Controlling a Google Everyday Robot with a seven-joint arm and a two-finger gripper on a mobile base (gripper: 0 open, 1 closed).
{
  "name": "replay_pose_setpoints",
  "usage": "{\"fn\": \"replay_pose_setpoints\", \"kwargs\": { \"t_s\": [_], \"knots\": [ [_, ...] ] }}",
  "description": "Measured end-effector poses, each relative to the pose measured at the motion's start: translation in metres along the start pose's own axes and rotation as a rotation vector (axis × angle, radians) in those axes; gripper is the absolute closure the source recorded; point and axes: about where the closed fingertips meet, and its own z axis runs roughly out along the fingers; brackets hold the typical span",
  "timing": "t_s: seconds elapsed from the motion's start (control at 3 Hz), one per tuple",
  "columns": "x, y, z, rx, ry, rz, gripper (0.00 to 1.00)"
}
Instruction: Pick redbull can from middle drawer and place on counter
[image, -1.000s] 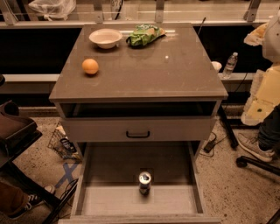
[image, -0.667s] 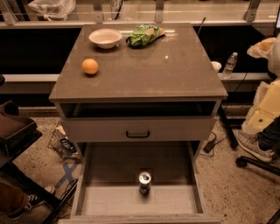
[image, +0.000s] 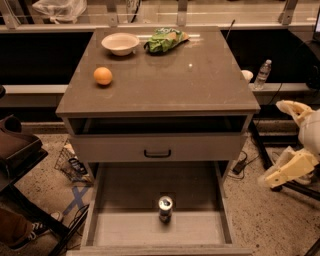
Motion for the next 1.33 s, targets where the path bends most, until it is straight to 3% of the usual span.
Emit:
{"fn": "replay_pose_setpoints", "kwargs": {
  "t_s": [0.33, 0.67, 1.0, 1.33],
  "knots": [
    [0.003, 0.002, 0.018, 0.052, -0.17, 0.008, 0.0],
    [-0.004, 0.002, 0.017, 0.064, -0.208, -0.014, 0.0],
    [-0.004, 0.002, 0.018, 0.063, -0.206, -0.013, 0.0],
    [0.011, 0.019, 0.054, 0.037, -0.223, 0.008, 0.0]
  ]
}}
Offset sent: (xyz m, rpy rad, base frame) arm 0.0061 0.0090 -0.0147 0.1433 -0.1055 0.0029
